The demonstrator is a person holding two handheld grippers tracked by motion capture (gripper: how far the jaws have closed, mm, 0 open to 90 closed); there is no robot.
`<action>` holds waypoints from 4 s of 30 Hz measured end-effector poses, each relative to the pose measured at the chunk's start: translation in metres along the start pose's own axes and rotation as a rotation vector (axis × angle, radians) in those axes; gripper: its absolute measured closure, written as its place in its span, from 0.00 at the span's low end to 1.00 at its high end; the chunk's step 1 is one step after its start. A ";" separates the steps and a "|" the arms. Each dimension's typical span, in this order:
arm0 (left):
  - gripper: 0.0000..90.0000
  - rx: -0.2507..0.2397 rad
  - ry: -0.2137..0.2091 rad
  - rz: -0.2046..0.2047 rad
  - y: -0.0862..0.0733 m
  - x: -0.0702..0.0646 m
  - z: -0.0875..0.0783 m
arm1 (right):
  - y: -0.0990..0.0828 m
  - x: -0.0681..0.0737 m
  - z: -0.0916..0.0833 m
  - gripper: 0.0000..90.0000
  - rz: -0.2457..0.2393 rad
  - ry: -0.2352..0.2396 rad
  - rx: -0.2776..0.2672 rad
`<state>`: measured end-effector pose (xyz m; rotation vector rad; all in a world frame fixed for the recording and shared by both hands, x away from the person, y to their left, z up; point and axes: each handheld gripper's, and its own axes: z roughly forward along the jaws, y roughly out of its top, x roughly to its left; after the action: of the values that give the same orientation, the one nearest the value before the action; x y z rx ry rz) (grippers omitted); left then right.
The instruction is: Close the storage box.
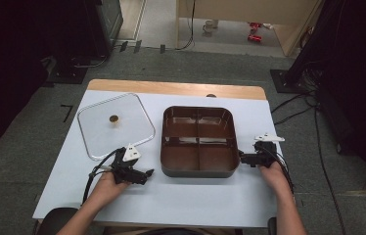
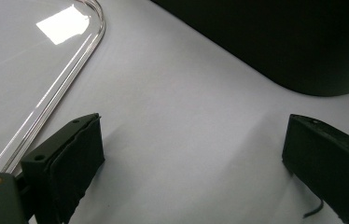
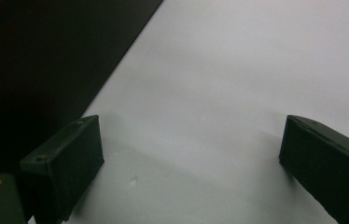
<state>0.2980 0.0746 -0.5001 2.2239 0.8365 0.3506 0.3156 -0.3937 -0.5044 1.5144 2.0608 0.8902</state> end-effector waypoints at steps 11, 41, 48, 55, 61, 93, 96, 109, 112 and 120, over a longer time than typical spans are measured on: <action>0.06 0.000 0.002 0.000 0.000 0.000 0.000 | 0.000 0.000 0.000 0.06 0.000 0.000 0.000; 0.06 0.002 0.001 -0.004 0.000 0.000 0.000 | 0.000 0.000 0.000 0.06 0.000 0.000 0.000; 0.06 0.006 0.000 -0.002 0.001 0.000 0.000 | 0.000 0.000 0.000 0.06 0.000 0.001 -0.001; 0.09 0.093 -0.006 0.010 0.012 0.001 0.000 | 0.000 0.000 0.000 0.06 0.000 0.001 -0.001; 0.34 0.113 -0.020 -0.019 0.020 0.003 -0.005 | 0.000 0.000 0.000 0.06 0.000 0.001 -0.001; 0.33 0.036 0.008 -0.098 0.035 0.063 -0.030 | 0.000 0.000 0.000 0.06 0.000 0.001 -0.001; 0.33 0.029 0.012 -0.109 0.036 0.069 -0.031 | 0.000 0.000 0.000 0.06 0.000 0.000 -0.001; 0.36 0.001 0.061 -0.139 0.040 0.098 -0.034 | 0.000 0.000 0.000 0.06 0.000 0.001 -0.001; 0.36 -0.008 0.068 -0.150 0.042 0.105 -0.035 | 0.000 0.000 0.000 0.06 0.000 0.001 -0.001; 0.37 -0.023 0.100 -0.169 0.043 0.121 -0.035 | 0.000 0.000 0.000 0.06 0.000 0.001 -0.001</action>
<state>0.3922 0.1501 -0.4449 2.1106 1.0606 0.3909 0.3160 -0.3938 -0.5045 1.5143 2.0611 0.8921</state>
